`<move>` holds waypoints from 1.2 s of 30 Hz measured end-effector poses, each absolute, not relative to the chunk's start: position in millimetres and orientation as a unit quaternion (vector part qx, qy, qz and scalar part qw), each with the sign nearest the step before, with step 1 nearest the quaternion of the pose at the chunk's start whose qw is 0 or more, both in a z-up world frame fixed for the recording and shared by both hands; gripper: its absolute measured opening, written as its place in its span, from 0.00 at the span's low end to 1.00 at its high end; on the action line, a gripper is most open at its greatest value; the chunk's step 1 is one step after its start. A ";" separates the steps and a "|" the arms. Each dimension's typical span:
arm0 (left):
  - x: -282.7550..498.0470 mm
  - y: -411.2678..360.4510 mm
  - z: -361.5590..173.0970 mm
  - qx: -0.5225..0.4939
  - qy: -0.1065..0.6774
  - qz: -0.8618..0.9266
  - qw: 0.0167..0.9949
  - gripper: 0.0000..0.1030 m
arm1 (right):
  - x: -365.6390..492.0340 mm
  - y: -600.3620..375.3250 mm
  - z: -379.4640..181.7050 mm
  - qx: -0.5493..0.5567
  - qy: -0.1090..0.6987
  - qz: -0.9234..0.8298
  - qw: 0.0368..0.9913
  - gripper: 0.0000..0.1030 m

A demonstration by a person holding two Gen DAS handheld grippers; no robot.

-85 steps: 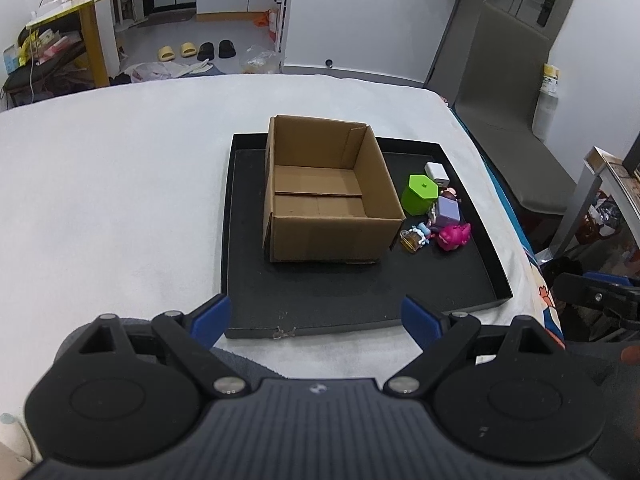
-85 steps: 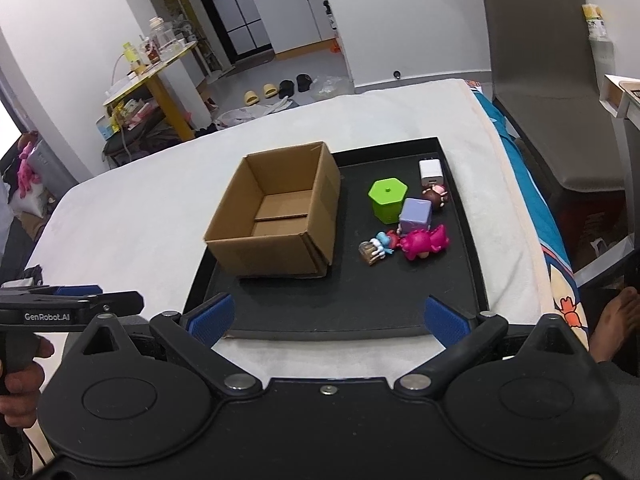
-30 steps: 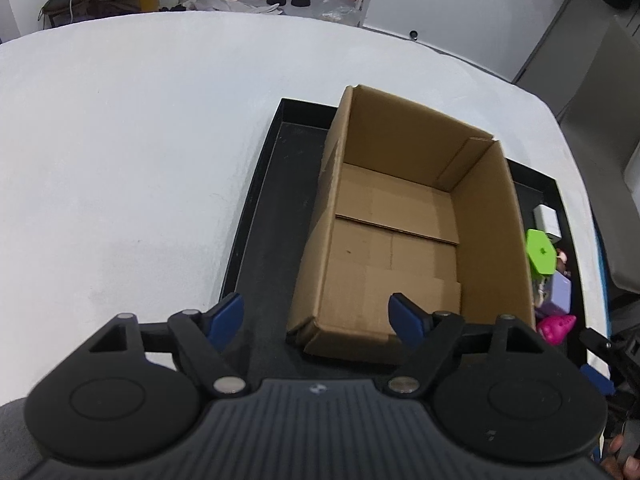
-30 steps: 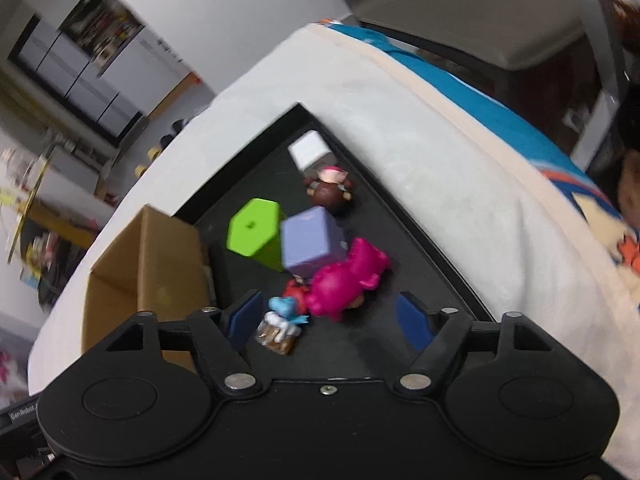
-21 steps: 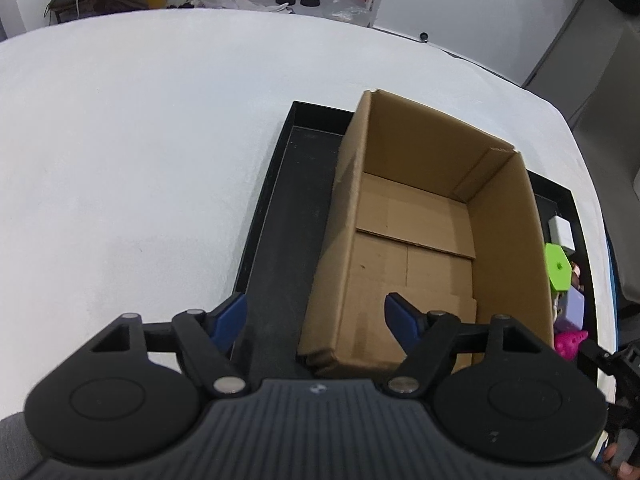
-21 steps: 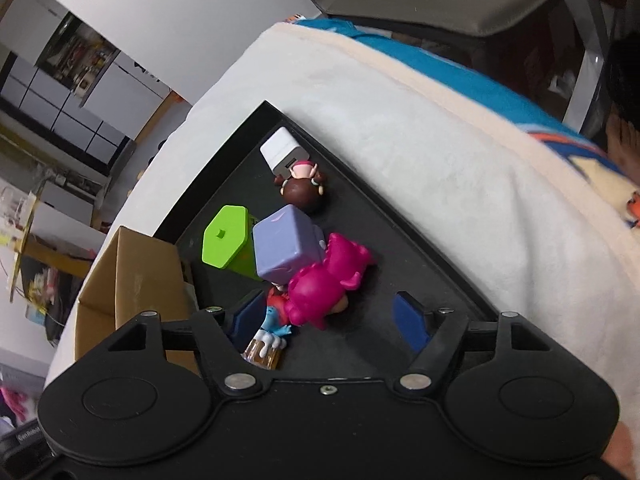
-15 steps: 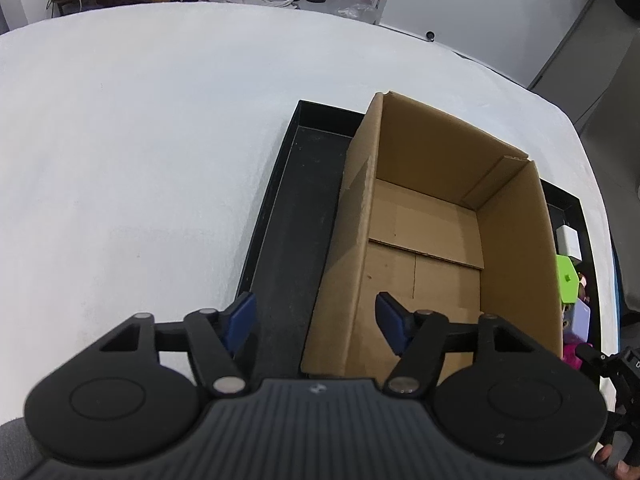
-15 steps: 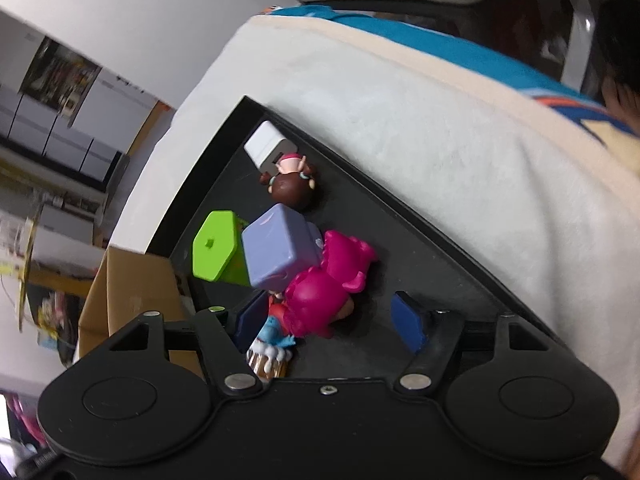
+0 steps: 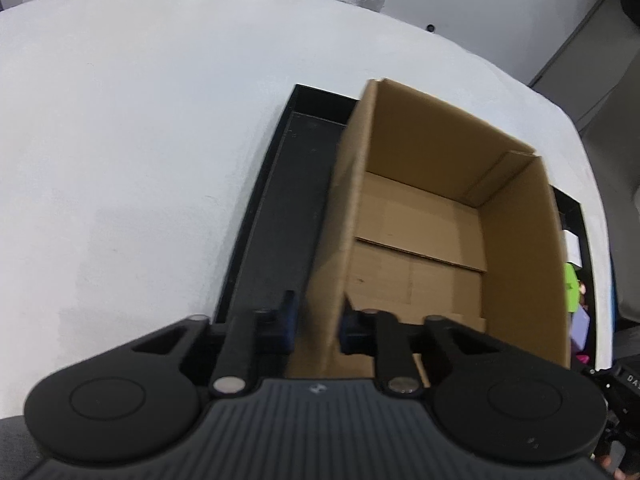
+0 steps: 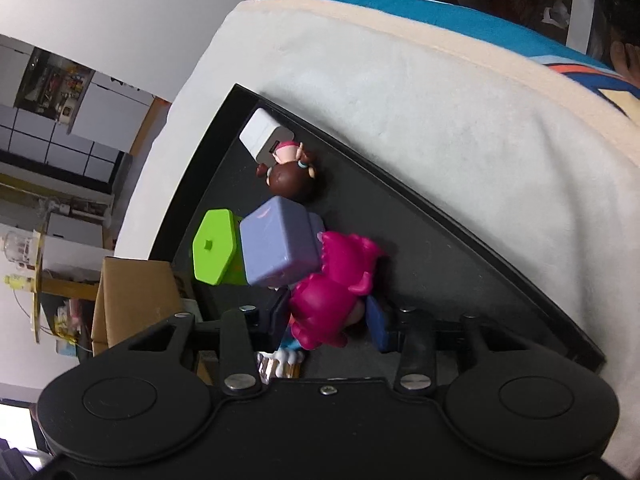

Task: Organize rigid objects
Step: 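Reach the right gripper to the pink plush figure and grasp it, then carry the pink figure over the cardboard box and release it inside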

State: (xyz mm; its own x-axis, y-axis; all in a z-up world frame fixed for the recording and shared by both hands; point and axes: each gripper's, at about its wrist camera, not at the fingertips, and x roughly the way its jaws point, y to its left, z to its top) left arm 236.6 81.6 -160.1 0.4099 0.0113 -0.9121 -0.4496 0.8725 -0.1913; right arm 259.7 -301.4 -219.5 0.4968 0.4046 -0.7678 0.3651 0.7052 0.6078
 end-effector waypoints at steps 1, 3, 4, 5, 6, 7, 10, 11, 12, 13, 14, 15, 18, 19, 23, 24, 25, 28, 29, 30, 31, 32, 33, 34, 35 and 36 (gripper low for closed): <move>235.9 79.8 -159.3 -0.204 0.524 0.143 0.815 0.15 | 258.0 -302.6 -218.4 0.386 0.501 0.014 0.774 0.39; 234.2 76.7 -158.0 -0.199 0.524 0.144 0.816 0.15 | 256.0 -304.7 -216.0 0.393 0.500 0.017 0.771 0.39; 233.7 76.0 -157.9 -0.198 0.524 0.142 0.816 0.15 | 254.8 -305.5 -214.2 0.396 0.499 0.019 0.771 0.39; 233.3 75.0 -157.4 -0.196 0.525 0.140 0.817 0.15 | 254.2 -305.6 -211.6 0.397 0.497 0.021 0.771 0.39; 231.6 73.6 -157.0 -0.193 0.525 0.138 0.817 0.15 | 253.3 -305.8 -208.7 0.399 0.495 0.024 0.772 0.39; 229.5 72.0 -156.8 -0.191 0.526 0.135 0.817 0.15 | 251.8 -306.0 -204.9 0.402 0.491 0.029 0.773 0.39; 224.0 69.4 -156.4 -0.186 0.528 0.131 0.818 0.15 | 249.5 -305.0 -194.5 0.404 0.482 0.044 0.776 0.39; 222.2 68.7 -155.9 -0.184 0.528 0.129 0.819 0.15 | 248.7 -303.9 -190.9 0.404 0.479 0.051 0.778 0.39; 220.4 67.9 -155.4 -0.179 0.527 0.127 0.821 0.15 | 247.8 -302.6 -187.5 0.403 0.478 0.057 0.779 0.39; 219.8 66.5 -153.9 -0.176 0.527 0.125 0.822 0.15 | 247.7 -301.2 -184.7 0.402 0.477 0.063 0.779 0.39; 218.3 66.2 -153.5 -0.175 0.527 0.123 0.823 0.15 | 247.1 -299.2 -181.7 0.401 0.476 0.071 0.780 0.39; 216.7 66.0 -153.1 -0.174 0.526 0.121 0.823 0.15 | 246.3 -297.3 -178.9 0.400 0.474 0.077 0.780 0.39; 214.0 66.9 -151.8 -0.173 0.527 0.117 0.824 0.15 | 244.3 -291.3 -169.4 0.399 0.468 0.100 0.782 0.39; 213.8 66.6 -151.8 -0.173 0.528 0.116 0.823 0.15 | 244.0 -289.1 -166.3 0.398 0.467 0.107 0.782 0.39; 213.4 68.0 -151.8 -0.174 0.526 0.116 0.824 0.15 | 243.8 -279.0 -152.4 0.389 0.465 0.137 0.783 0.39; 212.7 67.6 -151.8 -0.174 0.525 0.116 0.825 0.15 | 244.8 -274.8 -147.6 0.382 0.466 0.144 0.785 0.39; 214.5 67.5 -152.2 -0.174 0.525 0.116 0.825 0.15 | 245.0 -270.6 -142.5 0.375 0.468 0.148 0.786 0.39; 214.8 67.4 -153.3 -0.176 0.520 0.117 0.828 0.15 | 247.7 -256.2 -122.4 0.354 0.462 0.170 0.795 0.39; 213.5 68.1 -154.1 -0.178 0.518 0.117 0.828 0.15 | 248.7 -251.7 -117.7 0.348 0.462 0.174 0.797 0.39; 218.4 69.9 -155.4 -0.179 0.518 0.117 0.828 0.15 | 249.4 -247.5 -114.1 0.343 0.463 0.179 0.798 0.39; 218.4 70.3 -156.0 -0.181 0.518 0.117 0.828 0.15 | 250.5 -241.4 -110.0 0.336 0.465 0.185 0.798 0.39; 217.6 70.6 -155.5 -0.182 0.518 0.116 0.828 0.15 | 250.1 -236.4 -107.4 0.330 0.466 0.189 0.799 0.39; 217.9 71.2 -155.5 -0.182 0.518 0.116 0.828 0.15 | 251.1 -230.1 -105.1 0.323 0.467 0.195 0.800 0.39; 218.4 72.0 -155.8 -0.182 0.518 0.115 0.828 0.15 | 251.7 -224.7 -103.8 0.317 0.469 0.199 0.800 0.39; 218.4 73.4 -155.9 -0.183 0.518 0.114 0.828 0.15 | 252.4 -218.6 -102.6 0.313 0.472 0.204 0.798 0.39; 219.1 75.2 -155.8 -0.186 0.518 0.114 0.827 0.15 | 253.2 -212.5 -102.0 0.308 0.475 0.210 0.797 0.39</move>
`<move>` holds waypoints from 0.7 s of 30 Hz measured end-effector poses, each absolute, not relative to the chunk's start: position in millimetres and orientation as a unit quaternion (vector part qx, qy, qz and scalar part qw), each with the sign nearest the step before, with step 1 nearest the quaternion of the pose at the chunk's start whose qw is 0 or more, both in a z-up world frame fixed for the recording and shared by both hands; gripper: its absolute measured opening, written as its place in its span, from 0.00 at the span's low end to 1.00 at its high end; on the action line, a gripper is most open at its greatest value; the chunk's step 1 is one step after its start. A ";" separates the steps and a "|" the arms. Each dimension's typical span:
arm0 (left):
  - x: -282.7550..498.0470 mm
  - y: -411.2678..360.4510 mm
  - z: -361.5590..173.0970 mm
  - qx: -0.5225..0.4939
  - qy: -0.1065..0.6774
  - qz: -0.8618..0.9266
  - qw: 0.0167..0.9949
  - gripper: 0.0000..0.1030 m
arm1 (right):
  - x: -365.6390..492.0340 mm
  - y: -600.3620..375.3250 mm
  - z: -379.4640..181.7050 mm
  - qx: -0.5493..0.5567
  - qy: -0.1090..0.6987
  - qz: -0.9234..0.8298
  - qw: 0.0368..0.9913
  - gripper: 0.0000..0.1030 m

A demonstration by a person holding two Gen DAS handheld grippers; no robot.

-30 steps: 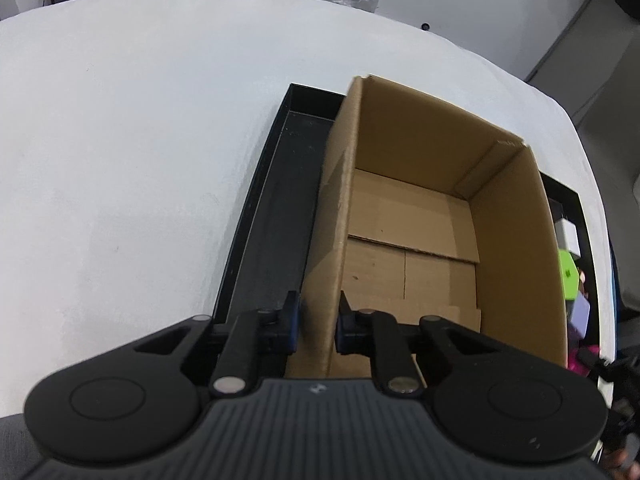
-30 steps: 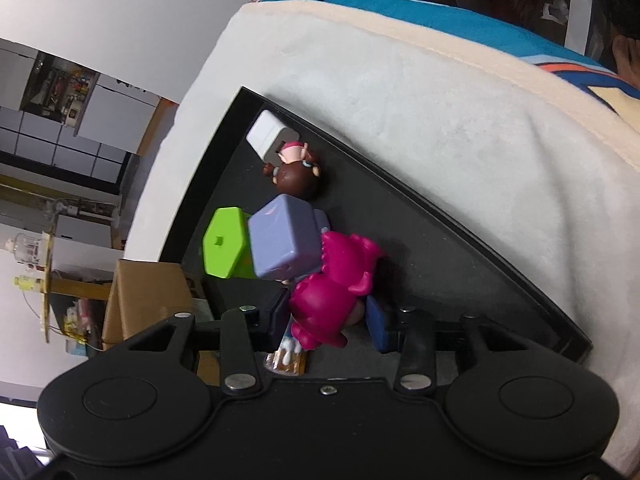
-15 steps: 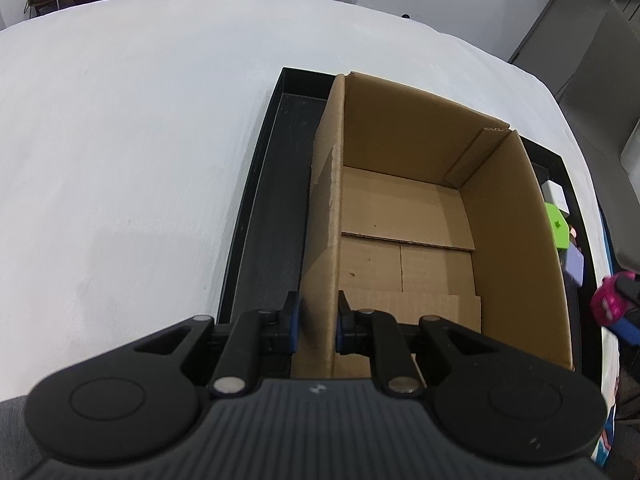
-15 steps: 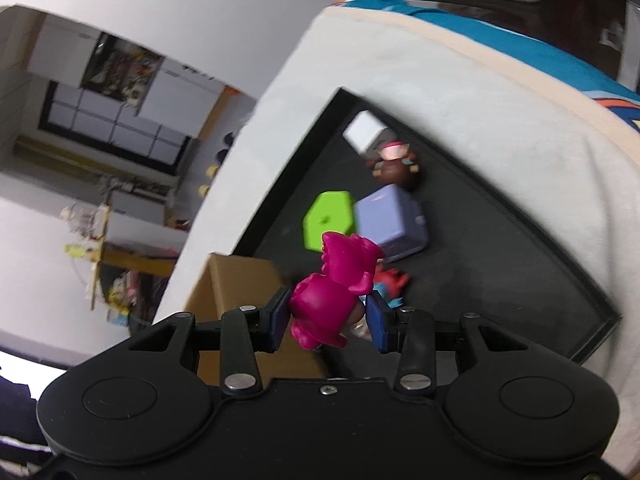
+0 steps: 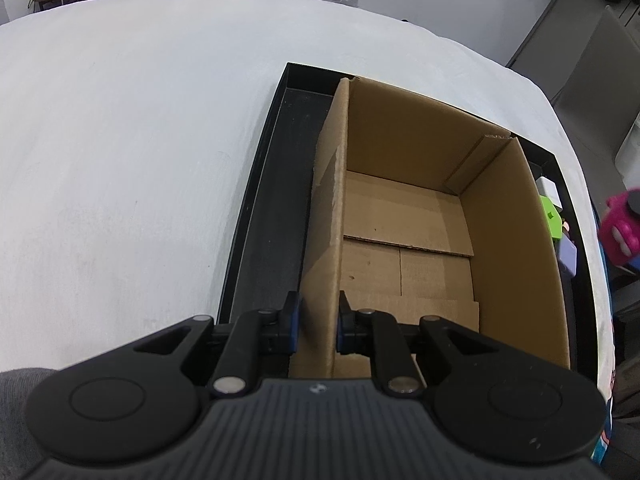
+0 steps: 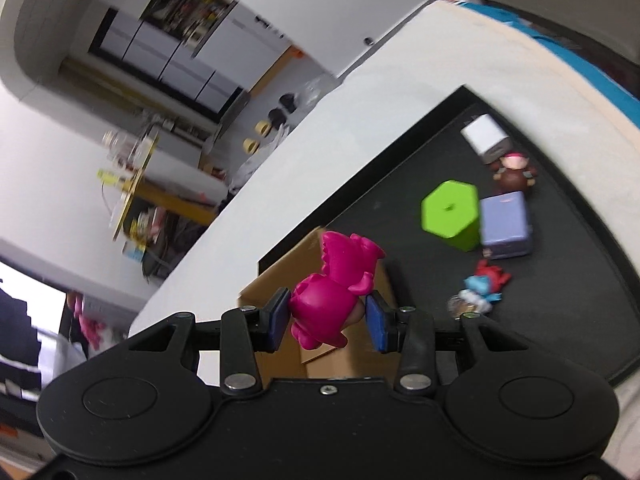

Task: Organize rigid objects
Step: 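Carry the pink figure over the cardboard box and release it inside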

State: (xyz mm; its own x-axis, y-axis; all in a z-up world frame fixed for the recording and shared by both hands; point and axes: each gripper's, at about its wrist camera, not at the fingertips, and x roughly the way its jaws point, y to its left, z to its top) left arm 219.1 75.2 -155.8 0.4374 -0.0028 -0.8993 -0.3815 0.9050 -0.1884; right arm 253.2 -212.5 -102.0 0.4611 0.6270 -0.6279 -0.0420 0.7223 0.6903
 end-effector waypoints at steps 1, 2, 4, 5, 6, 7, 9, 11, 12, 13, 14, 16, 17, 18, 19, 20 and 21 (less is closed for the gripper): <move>220.3 76.8 -155.7 -0.188 0.517 0.116 0.827 0.15 | 252.9 -207.4 -101.5 0.303 0.478 0.213 0.797 0.39; 220.7 78.3 -155.6 -0.191 0.516 0.116 0.827 0.15 | 253.1 -201.6 -101.2 0.297 0.482 0.216 0.795 0.39; 221.8 81.9 -156.6 -0.201 0.516 0.119 0.824 0.15 | 253.0 -191.1 -100.5 0.290 0.490 0.223 0.791 0.39; 221.2 84.3 -157.1 -0.212 0.517 0.120 0.821 0.15 | 253.7 -185.0 -100.3 0.285 0.494 0.227 0.789 0.39; 220.8 85.9 -158.2 -0.220 0.517 0.120 0.818 0.15 | 254.2 -178.6 -99.6 0.280 0.497 0.229 0.789 0.39; 221.4 87.1 -158.9 -0.224 0.517 0.118 0.817 0.15 | 255.0 -173.6 -99.7 0.275 0.500 0.231 0.788 0.39; 222.4 88.5 -159.6 -0.226 0.517 0.117 0.817 0.15 | 256.6 -163.2 -99.5 0.267 0.505 0.233 0.787 0.39; 223.2 90.5 -160.7 -0.231 0.517 0.118 0.816 0.16 | 259.0 -152.0 -100.5 0.256 0.514 0.236 0.784 0.39; 223.1 91.0 -161.2 -0.233 0.517 0.118 0.815 0.16 | 260.2 -147.1 -101.3 0.252 0.517 0.238 0.782 0.39; 223.9 91.6 -161.8 -0.234 0.517 0.117 0.815 0.16 | 261.7 -142.7 -102.1 0.248 0.520 0.239 0.782 0.39; 223.7 92.0 -162.2 -0.237 0.517 0.115 0.814 0.16 | 263.3 -137.9 -102.9 0.245 0.523 0.240 0.780 0.39; 222.4 92.2 -162.7 -0.243 0.517 0.111 0.813 0.16 | 266.0 -128.6 -103.9 0.237 0.530 0.242 0.778 0.39; 222.5 93.1 -163.6 -0.248 0.517 0.110 0.812 0.16 | 267.2 -123.5 -104.2 0.231 0.532 0.245 0.777 0.39; 220.5 93.8 -164.0 -0.252 0.517 0.110 0.811 0.16 | 268.4 -118.0 -104.7 0.223 0.535 0.247 0.777 0.39; 220.6 94.0 -164.2 -0.255 0.516 0.110 0.810 0.16 | 269.7 -112.0 -106.1 0.215 0.539 0.248 0.776 0.39; 220.7 94.2 -164.1 -0.256 0.516 0.110 0.810 0.16 | 271.2 -107.9 -107.5 0.210 0.542 0.249 0.775 0.39; 220.9 94.2 -164.0 -0.257 0.516 0.110 0.810 0.16 | 272.5 -103.9 -109.1 0.206 0.545 0.249 0.773 0.39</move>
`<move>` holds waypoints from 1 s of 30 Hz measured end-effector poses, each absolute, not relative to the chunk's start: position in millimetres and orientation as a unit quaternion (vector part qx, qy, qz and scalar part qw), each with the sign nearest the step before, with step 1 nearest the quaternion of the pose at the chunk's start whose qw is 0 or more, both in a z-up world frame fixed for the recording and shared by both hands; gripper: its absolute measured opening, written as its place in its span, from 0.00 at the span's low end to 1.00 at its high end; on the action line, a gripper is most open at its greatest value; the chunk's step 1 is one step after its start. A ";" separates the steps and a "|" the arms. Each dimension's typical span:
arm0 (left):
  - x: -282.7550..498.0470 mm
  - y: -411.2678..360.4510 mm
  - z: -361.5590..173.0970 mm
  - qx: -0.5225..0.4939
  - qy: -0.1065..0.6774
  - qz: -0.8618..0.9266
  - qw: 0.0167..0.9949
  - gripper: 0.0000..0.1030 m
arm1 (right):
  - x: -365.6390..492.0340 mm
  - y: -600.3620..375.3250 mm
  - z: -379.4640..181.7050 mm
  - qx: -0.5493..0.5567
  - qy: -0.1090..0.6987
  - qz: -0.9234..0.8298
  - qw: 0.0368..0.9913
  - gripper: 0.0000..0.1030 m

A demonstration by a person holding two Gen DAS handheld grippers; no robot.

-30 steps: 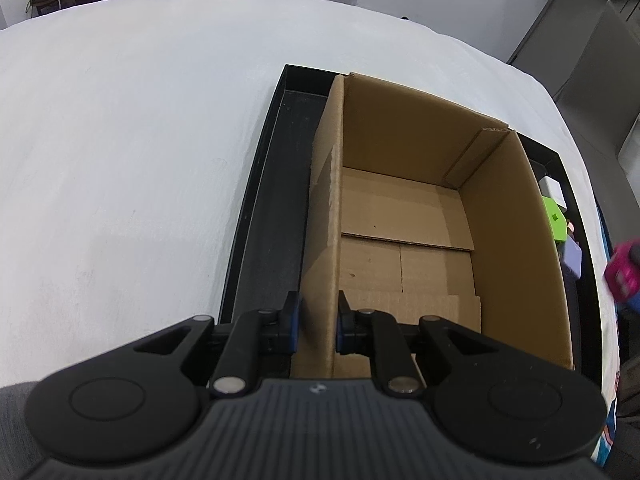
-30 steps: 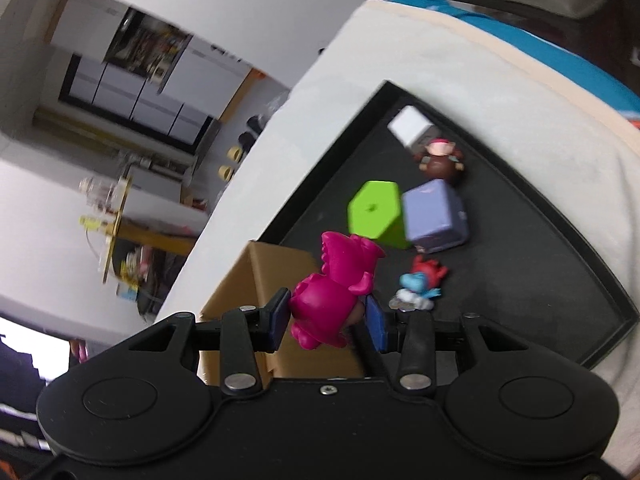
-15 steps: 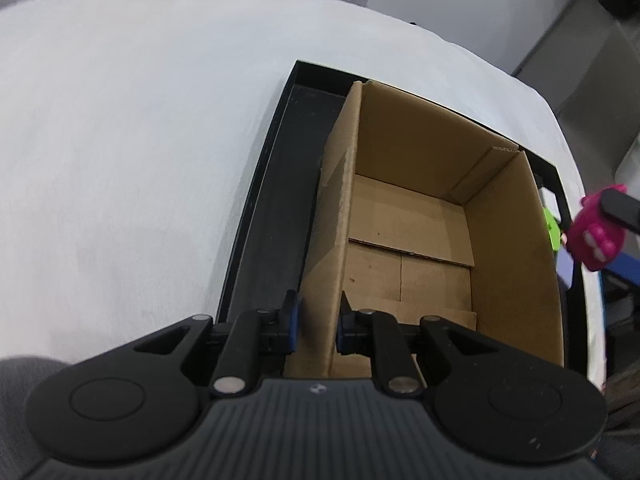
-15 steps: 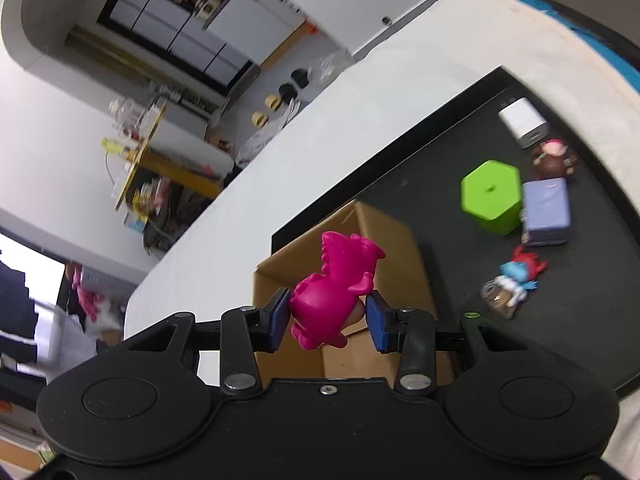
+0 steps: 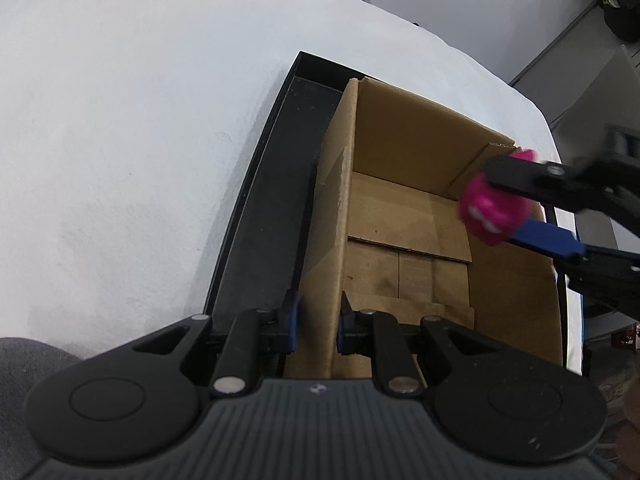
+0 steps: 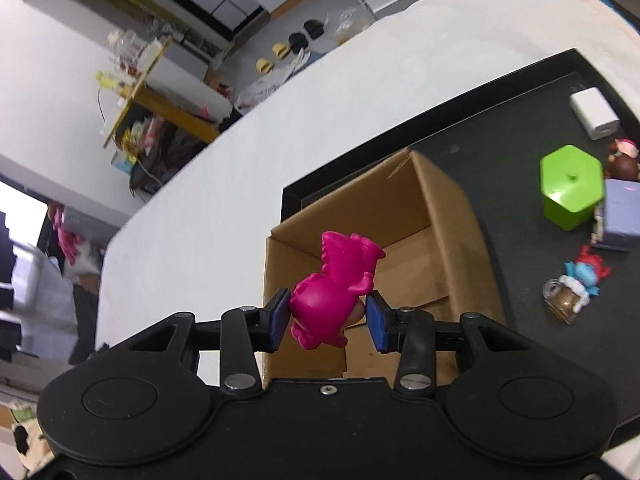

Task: Organize rigid objects
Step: 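Carry the pink figure over the cardboard box and release it inside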

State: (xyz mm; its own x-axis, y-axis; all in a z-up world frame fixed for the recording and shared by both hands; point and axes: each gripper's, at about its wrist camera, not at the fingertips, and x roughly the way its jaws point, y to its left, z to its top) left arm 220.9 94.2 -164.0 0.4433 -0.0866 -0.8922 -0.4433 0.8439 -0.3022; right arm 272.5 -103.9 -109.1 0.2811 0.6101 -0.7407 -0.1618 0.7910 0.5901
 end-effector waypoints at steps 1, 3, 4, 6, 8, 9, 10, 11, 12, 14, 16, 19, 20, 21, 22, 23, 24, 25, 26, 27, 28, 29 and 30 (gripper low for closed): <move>221.0 93.6 -163.8 -0.257 0.516 0.110 0.810 0.16 | 273.5 -99.2 -111.1 0.199 0.549 0.249 0.773 0.39; 220.2 93.1 -163.6 -0.259 0.515 0.111 0.809 0.17 | 274.9 -93.0 -113.7 0.192 0.553 0.249 0.771 0.39; 219.5 92.5 -162.8 -0.261 0.514 0.111 0.810 0.17 | 275.6 -90.7 -115.3 0.189 0.556 0.249 0.770 0.39; 218.9 92.8 -163.0 -0.262 0.514 0.112 0.809 0.17 | 277.0 -87.9 -118.0 0.184 0.560 0.247 0.769 0.39; 218.5 94.2 -163.2 -0.265 0.513 0.113 0.809 0.17 | 279.0 -86.4 -120.0 0.184 0.561 0.248 0.768 0.39; 218.0 94.3 -163.4 -0.266 0.513 0.114 0.808 0.17 | 279.6 -84.5 -120.1 0.185 0.559 0.251 0.769 0.40; 218.1 94.1 -163.3 -0.267 0.513 0.114 0.808 0.17 | 280.1 -83.2 -120.5 0.187 0.554 0.258 0.769 0.41; 218.1 93.7 -163.4 -0.268 0.513 0.114 0.807 0.17 | 280.5 -83.8 -120.6 0.189 0.552 0.262 0.769 0.43; 218.5 93.2 -162.4 -0.269 0.513 0.113 0.807 0.17 | 281.5 -84.7 -121.2 0.194 0.553 0.264 0.766 0.49; 218.7 92.8 -162.4 -0.271 0.513 0.115 0.806 0.18 | 282.0 -89.8 -120.0 0.206 0.550 0.263 0.765 0.53; 218.4 92.3 -162.2 -0.270 0.513 0.120 0.806 0.18 | 280.2 -95.5 -114.6 0.206 0.547 0.264 0.768 0.56; 217.8 91.2 -161.6 -0.268 0.513 0.124 0.806 0.18 | 278.9 -103.0 -105.9 0.200 0.542 0.264 0.773 0.63; 217.4 90.6 -161.0 -0.266 0.513 0.124 0.807 0.18 | 278.1 -107.2 -101.4 0.197 0.539 0.266 0.775 0.66; 217.6 90.2 -160.3 -0.265 0.512 0.126 0.807 0.18 | 277.1 -111.8 -97.1 0.195 0.535 0.269 0.777 0.70; 217.7 90.2 -159.6 -0.265 0.512 0.128 0.807 0.18 | 276.6 -116.3 -92.7 0.194 0.532 0.270 0.779 0.72; 217.5 89.9 -158.8 -0.264 0.512 0.130 0.807 0.18 | 277.5 -116.6 -90.6 0.191 0.530 0.271 0.781 0.72; 217.1 89.5 -158.0 -0.263 0.512 0.132 0.807 0.18 | 276.5 -121.2 -86.9 0.189 0.528 0.273 0.782 0.72; 217.6 88.9 -157.1 -0.262 0.511 0.134 0.808 0.18 | 275.6 -125.7 -83.2 0.186 0.526 0.275 0.783 0.72; 217.7 88.4 -156.7 -0.261 0.511 0.135 0.808 0.18 | 275.6 -127.7 -80.3 0.183 0.524 0.276 0.784 0.72; 217.6 88.0 -155.9 -0.262 0.511 0.137 0.807 0.18 | 274.8 -131.5 -77.1 0.180 0.523 0.277 0.786 0.72; 217.7 87.2 -155.3 -0.263 0.510 0.138 0.807 0.18 | 273.1 -137.1 -73.0 0.178 0.521 0.280 0.787 0.72; 219.2 87.2 -154.8 -0.263 0.510 0.139 0.807 0.18 | 273.3 -139.3 -69.8 0.176 0.520 0.280 0.787 0.72; 218.8 86.7 -154.4 -0.264 0.509 0.140 0.807 0.18 | 271.8 -144.9 -66.2 0.174 0.521 0.281 0.787 0.72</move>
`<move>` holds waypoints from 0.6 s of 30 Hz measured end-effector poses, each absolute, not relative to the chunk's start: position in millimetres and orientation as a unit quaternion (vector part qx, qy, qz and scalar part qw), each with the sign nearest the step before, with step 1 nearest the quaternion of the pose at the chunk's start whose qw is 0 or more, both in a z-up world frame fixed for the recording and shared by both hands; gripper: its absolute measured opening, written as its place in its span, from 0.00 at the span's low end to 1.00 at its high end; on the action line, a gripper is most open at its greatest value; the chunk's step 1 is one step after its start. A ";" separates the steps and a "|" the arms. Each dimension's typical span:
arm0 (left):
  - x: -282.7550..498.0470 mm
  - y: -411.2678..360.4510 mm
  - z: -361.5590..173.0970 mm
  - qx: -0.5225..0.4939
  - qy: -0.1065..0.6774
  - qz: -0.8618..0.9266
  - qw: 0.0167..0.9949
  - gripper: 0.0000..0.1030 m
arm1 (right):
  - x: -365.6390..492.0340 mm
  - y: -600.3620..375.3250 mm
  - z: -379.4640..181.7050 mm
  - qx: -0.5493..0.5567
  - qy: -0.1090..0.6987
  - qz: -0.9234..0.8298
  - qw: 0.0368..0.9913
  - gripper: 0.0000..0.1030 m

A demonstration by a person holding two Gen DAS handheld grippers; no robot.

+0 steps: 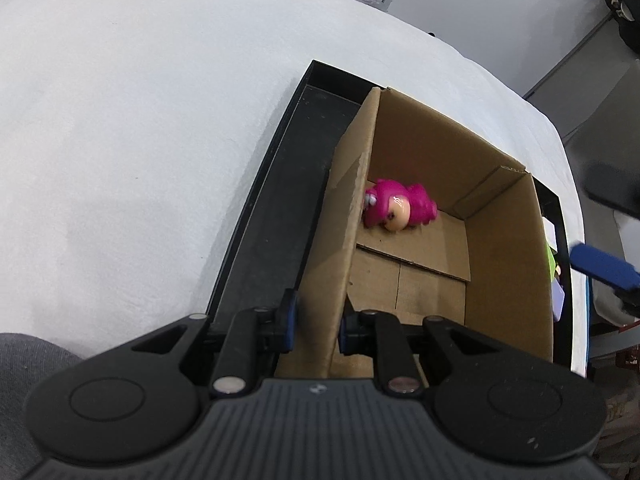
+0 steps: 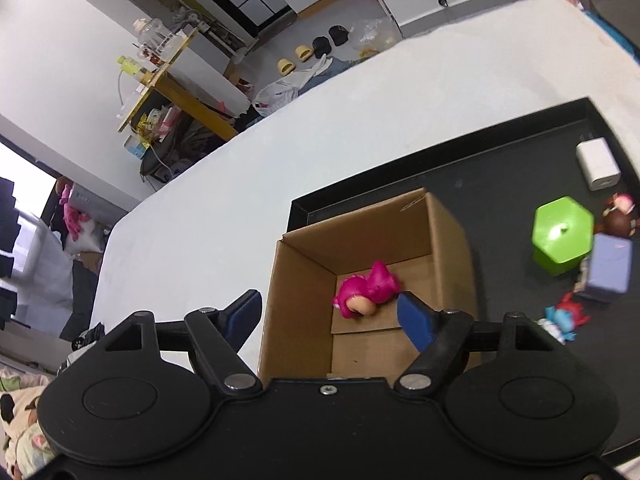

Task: Organize rigid objects
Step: 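Carry the pink figure over the cardboard box and release it inside, then move the right gripper to the troll figure jar and grasp it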

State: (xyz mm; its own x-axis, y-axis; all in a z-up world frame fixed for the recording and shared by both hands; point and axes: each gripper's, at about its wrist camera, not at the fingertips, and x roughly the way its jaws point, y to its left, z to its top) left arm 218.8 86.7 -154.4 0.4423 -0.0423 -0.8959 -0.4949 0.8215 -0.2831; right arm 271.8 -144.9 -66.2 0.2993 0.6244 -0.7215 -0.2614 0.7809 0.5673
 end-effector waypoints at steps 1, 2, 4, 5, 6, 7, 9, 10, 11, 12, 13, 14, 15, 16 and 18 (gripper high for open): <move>217.8 88.3 -154.8 -0.265 0.508 0.142 0.807 0.17 | 270.8 -149.1 -63.3 0.172 0.519 0.285 0.787 0.72; 217.0 88.7 -154.7 -0.266 0.507 0.146 0.807 0.17 | 270.2 -151.9 -61.0 0.169 0.518 0.287 0.788 0.72; 218.7 90.6 -155.5 -0.266 0.506 0.153 0.806 0.17 | 269.6 -160.7 -56.3 0.168 0.517 0.282 0.790 0.72; 218.6 90.9 -154.9 -0.266 0.504 0.156 0.807 0.17 | 269.8 -166.3 -54.6 0.169 0.516 0.281 0.791 0.72; 218.2 90.0 -153.7 -0.264 0.503 0.158 0.808 0.17 | 270.1 -170.7 -53.2 0.170 0.515 0.279 0.792 0.72; 218.5 88.8 -153.5 -0.262 0.503 0.159 0.808 0.17 | 270.4 -174.7 -52.4 0.170 0.516 0.277 0.793 0.72; 218.4 87.6 -153.3 -0.262 0.503 0.159 0.808 0.17 | 271.4 -183.3 -53.1 0.172 0.519 0.272 0.792 0.72; 218.2 87.2 -153.1 -0.262 0.503 0.160 0.808 0.17 | 272.7 -187.7 -53.5 0.174 0.523 0.269 0.790 0.72; 218.1 86.5 -152.6 -0.262 0.503 0.162 0.808 0.17 | 273.6 -191.8 -54.7 0.176 0.525 0.269 0.788 0.72; 218.5 86.4 -152.9 -0.261 0.503 0.162 0.808 0.17 | 274.7 -197.1 -54.9 0.181 0.524 0.268 0.788 0.72; 219.6 85.9 -153.3 -0.260 0.504 0.162 0.807 0.16 | 276.5 -202.7 -54.8 0.187 0.523 0.266 0.788 0.72; 220.2 84.9 -153.4 -0.258 0.506 0.162 0.807 0.16 | 277.3 -206.6 -55.1 0.189 0.523 0.262 0.788 0.72; 220.6 84.1 -153.5 -0.257 0.507 0.161 0.807 0.16 | 278.4 -210.9 -55.2 0.191 0.523 0.259 0.789 0.72; 221.1 82.8 -152.7 -0.253 0.509 0.159 0.807 0.17 | 279.8 -215.4 -55.7 0.192 0.521 0.258 0.790 0.72; 221.1 80.4 -151.2 -0.248 0.510 0.159 0.808 0.17 | 281.1 -224.9 -58.3 0.194 0.518 0.253 0.794 0.72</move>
State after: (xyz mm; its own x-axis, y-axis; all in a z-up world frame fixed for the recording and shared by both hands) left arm 221.1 80.4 -151.2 0.4295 0.0042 -0.9031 -0.5096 0.8267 -0.2384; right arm 281.1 -224.9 -58.3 0.3348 0.6020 -0.7249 -0.2007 0.7972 0.5694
